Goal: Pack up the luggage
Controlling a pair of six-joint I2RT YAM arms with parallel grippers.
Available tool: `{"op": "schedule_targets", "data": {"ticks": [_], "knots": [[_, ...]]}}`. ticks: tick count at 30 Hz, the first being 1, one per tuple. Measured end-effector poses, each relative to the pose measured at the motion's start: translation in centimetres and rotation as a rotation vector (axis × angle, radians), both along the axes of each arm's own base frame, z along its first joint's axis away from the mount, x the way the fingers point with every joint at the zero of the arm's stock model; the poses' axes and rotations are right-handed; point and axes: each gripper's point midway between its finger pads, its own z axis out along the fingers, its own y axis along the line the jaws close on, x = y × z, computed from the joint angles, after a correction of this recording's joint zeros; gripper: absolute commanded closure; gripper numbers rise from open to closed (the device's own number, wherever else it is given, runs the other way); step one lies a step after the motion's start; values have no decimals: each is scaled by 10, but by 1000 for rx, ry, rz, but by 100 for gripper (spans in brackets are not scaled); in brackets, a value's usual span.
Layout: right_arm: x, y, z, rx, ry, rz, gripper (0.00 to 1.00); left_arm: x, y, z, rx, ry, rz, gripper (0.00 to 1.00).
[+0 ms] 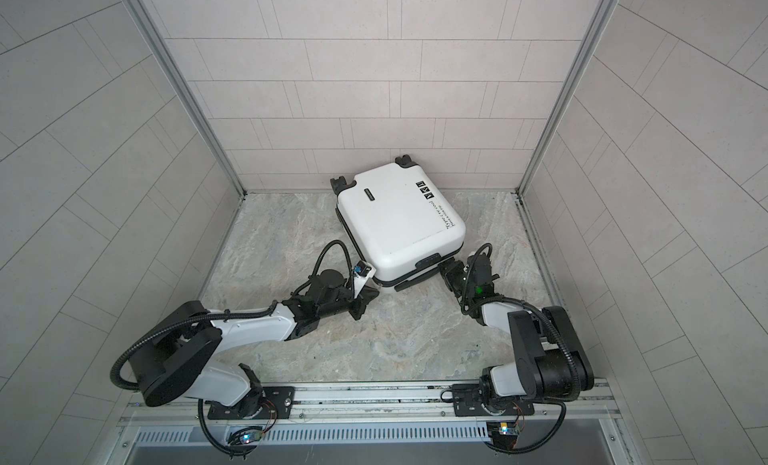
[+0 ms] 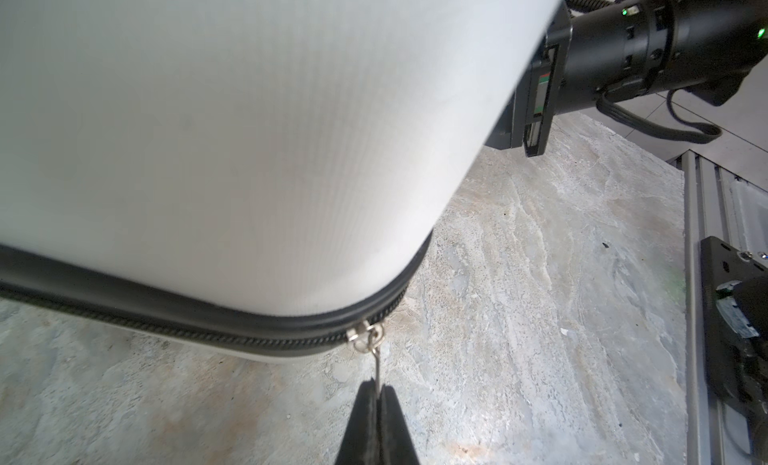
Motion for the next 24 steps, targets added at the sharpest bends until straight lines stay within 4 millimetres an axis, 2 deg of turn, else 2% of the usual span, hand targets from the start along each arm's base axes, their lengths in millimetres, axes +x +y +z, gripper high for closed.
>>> {"op": "schedule_targets", "data": {"ticks": [13,24], "knots": [[2,2,0,-23,-9,-52,100,-4,-7,1,56,-55,24,100],[22,9,-1,-18,-73,-105,100,-10,-20,14,95,-141,29,100]]}}
